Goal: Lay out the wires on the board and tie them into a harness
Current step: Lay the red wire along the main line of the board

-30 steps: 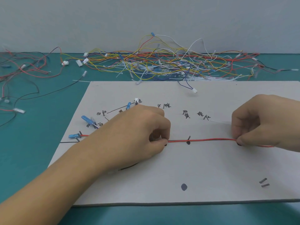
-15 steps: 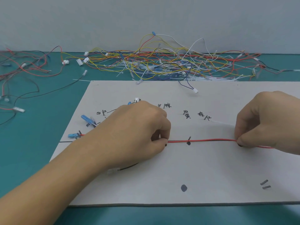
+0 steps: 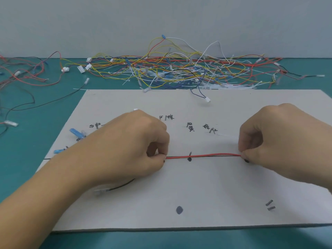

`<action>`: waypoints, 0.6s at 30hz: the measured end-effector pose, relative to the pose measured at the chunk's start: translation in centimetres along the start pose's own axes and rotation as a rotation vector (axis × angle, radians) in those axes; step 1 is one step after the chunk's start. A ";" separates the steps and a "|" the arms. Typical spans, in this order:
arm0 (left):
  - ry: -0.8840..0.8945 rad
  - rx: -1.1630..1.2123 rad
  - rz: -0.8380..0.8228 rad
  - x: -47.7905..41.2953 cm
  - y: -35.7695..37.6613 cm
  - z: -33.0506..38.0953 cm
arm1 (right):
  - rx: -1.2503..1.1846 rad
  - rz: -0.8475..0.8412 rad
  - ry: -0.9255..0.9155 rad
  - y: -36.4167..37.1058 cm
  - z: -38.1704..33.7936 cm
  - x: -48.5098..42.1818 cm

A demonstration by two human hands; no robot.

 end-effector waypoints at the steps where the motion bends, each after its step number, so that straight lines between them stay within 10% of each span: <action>1: -0.018 -0.005 -0.015 0.4 -0.3 -0.4 | -0.009 0.000 -0.011 0.2 -0.6 0.2; 18: -0.239 -0.024 -0.145 4.3 -1.9 -6.0 | -0.284 -0.138 -0.178 1.4 -5.5 -1.6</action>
Point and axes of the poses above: each hand's wrist, its own x-axis away from the middle knuckle, its own y-axis out of the palm, z = x × y, the point moved 9 cm from there along -x, towards the middle knuckle, and after that the axes turned 10 degrees about y, right-handed, at the moved point
